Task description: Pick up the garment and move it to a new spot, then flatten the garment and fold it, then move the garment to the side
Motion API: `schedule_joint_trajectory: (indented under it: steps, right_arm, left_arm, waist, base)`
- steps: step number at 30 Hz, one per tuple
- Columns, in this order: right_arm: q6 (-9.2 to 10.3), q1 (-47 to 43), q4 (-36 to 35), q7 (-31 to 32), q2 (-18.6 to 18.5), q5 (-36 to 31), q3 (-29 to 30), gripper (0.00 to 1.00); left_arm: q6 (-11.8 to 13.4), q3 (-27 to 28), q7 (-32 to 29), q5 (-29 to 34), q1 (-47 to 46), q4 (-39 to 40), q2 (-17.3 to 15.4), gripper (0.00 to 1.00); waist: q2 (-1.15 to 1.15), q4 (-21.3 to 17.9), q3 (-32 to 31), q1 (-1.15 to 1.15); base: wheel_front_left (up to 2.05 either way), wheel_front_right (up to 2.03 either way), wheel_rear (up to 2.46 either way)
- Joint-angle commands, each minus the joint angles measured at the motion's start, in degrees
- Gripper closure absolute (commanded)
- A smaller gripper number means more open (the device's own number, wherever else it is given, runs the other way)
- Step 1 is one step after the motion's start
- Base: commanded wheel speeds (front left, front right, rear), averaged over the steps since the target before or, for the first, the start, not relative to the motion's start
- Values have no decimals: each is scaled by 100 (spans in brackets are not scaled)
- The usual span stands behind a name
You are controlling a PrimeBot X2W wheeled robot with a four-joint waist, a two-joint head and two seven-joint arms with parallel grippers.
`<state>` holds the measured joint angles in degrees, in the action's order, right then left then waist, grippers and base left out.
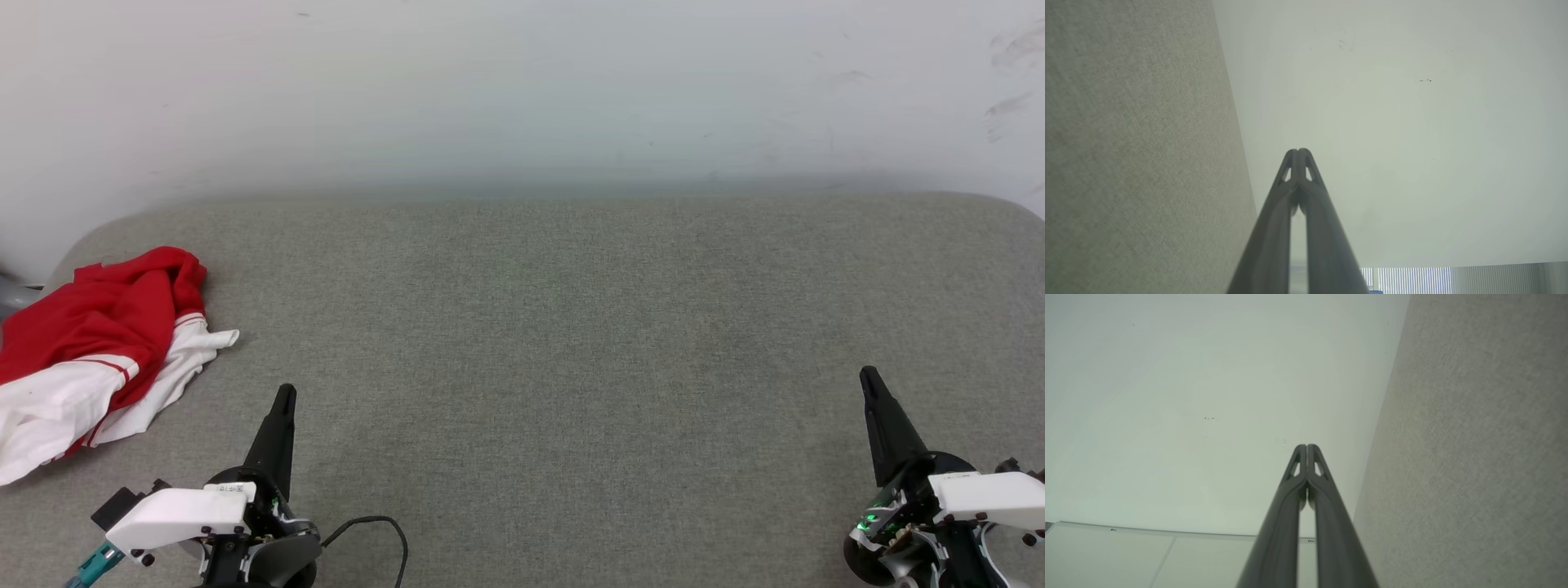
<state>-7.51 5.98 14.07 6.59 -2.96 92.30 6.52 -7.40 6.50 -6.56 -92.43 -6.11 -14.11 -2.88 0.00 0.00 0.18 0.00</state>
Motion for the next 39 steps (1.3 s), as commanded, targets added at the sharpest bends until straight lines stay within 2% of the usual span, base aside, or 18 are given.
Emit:
schedule_joint_trajectory:
  steps: [1,20,21,31,39]
  right_arm:
    - [4,62,2,6,16,23,-1,100]
    - [4,62,2,5,16,23,-1,100]
    - [0,0,-1,-1,0,-1,0,0]
    - [1,-144,68,-180,4,-181,5,0]
    - [1,-191,-224,-402,4,-1136,6,0]
  left_arm:
    - [-19,10,-11,2,-38,3,1,100]
    - [-18,10,-11,2,-38,3,1,100]
    - [-1,1,2,0,0,2,0,0]
    - [-1,-40,181,206,130,-38,14,0]
    - [51,22,403,966,117,164,12,0]
  waist:
    - [0,0,0,0]
    - [0,0,0,0]
    - [0,0,0,0]
    - [0,0,8,0]
    - [0,3,21,0]
  base:
    - [0,0,0]
    - [0,0,0]
    - [0,0,0]
    - [0,0,0]
    - [0,0,0]
